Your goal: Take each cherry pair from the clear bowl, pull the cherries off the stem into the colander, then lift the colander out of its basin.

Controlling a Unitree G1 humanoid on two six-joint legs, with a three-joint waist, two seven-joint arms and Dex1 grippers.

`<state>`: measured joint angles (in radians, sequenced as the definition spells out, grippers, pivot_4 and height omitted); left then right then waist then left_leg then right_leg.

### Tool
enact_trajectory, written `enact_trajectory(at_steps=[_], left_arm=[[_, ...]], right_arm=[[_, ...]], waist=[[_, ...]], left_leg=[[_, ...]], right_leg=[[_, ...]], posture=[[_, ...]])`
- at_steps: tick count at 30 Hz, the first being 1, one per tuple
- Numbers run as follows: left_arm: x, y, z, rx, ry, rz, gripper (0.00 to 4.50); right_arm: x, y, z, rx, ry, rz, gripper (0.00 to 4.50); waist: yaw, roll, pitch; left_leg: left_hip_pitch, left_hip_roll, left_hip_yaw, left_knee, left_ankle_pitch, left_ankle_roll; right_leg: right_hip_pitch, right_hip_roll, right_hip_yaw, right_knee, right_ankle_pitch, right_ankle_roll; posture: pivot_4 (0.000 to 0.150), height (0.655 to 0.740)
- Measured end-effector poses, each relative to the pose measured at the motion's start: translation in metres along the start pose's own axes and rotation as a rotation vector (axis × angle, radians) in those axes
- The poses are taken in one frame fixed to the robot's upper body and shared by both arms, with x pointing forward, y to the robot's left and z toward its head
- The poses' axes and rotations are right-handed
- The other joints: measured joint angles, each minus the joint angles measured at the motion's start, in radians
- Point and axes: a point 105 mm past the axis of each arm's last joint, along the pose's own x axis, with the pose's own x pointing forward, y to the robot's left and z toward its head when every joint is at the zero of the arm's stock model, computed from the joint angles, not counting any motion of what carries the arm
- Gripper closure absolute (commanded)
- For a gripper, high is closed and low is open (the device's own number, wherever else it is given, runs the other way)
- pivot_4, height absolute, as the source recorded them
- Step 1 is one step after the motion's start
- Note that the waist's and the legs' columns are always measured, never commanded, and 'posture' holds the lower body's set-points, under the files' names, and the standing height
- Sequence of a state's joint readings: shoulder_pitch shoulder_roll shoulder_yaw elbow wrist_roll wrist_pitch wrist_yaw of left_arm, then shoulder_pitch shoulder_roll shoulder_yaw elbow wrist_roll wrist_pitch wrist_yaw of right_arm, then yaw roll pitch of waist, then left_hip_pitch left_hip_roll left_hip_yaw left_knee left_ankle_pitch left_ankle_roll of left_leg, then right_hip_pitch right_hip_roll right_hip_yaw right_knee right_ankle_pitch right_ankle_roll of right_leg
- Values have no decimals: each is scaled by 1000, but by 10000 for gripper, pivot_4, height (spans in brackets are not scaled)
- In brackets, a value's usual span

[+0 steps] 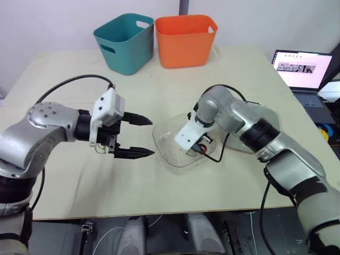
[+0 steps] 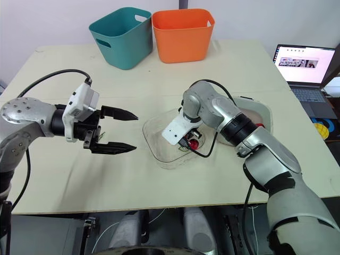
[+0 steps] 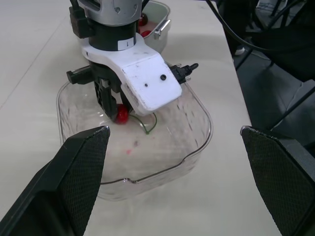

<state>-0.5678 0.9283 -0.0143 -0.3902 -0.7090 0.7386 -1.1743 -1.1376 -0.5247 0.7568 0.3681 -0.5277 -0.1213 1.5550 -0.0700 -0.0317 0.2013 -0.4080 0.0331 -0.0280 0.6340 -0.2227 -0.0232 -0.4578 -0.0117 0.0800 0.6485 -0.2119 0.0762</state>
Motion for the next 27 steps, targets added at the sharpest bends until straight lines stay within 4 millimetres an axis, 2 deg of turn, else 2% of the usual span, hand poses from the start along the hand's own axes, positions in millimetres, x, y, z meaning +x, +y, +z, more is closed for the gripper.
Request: enact_trajectory(at_steps=[4,6,9,12,14,17,20,25,27], left_arm=[[-1,2,1,-1,-5,5,0],[-2,6,2,-6,-10,15,0],[-7,15,2,-20,-20,38,0],[-15,27,4,-38,-35,72,0],[-23,39,12,-38,-75,110,0],[-33,50,26,-36,-142,149,0],[-40,56,38,-48,-207,170,0],[-45,69,63,-49,-314,194,0],[-45,72,70,-40,-334,203,0]], right_arm=[[-2,1,6,12,-24,-5,35071],[-10,-3,9,27,-47,-36,35071],[-27,-9,11,84,-96,-101,35071],[-53,-16,7,176,-144,-196,35071],[-79,-18,-9,293,-164,-296,35071],[-106,-17,-23,455,-222,-427,35071],[-124,-16,-25,628,-332,-558,35071],[-158,-28,-21,1036,-679,-790,35071],[-166,-30,-19,1108,-751,-833,35071]], waist=[[0,0,0],[0,0,0],[1,0,0],[1,0,0],[4,0,0],[5,0,0],[1,0,0],[0,0,0],[2,0,0]], left_leg=[[0,0,0,0,0,0],[0,0,0,0,0,0],[0,0,0,0,0,0],[0,0,-1,1,0,0],[-1,0,-1,1,0,0],[-1,0,-1,1,0,0],[0,0,-1,1,0,0],[0,0,-2,1,0,0],[0,0,-2,1,0,0]], right_leg=[[0,0,0,0,0,0],[0,0,0,0,0,1],[0,0,0,0,1,1],[0,0,-1,0,1,2],[0,0,-1,0,1,1],[0,0,-1,0,1,1],[0,0,-1,1,1,2],[-1,0,-2,4,1,2],[-1,0,-2,3,1,2]], posture=[[1500,7400],[1500,7400],[1500,7400],[1500,7400],[1500,7400],[1500,7400],[1500,7400],[1500,7400],[1500,7400]])
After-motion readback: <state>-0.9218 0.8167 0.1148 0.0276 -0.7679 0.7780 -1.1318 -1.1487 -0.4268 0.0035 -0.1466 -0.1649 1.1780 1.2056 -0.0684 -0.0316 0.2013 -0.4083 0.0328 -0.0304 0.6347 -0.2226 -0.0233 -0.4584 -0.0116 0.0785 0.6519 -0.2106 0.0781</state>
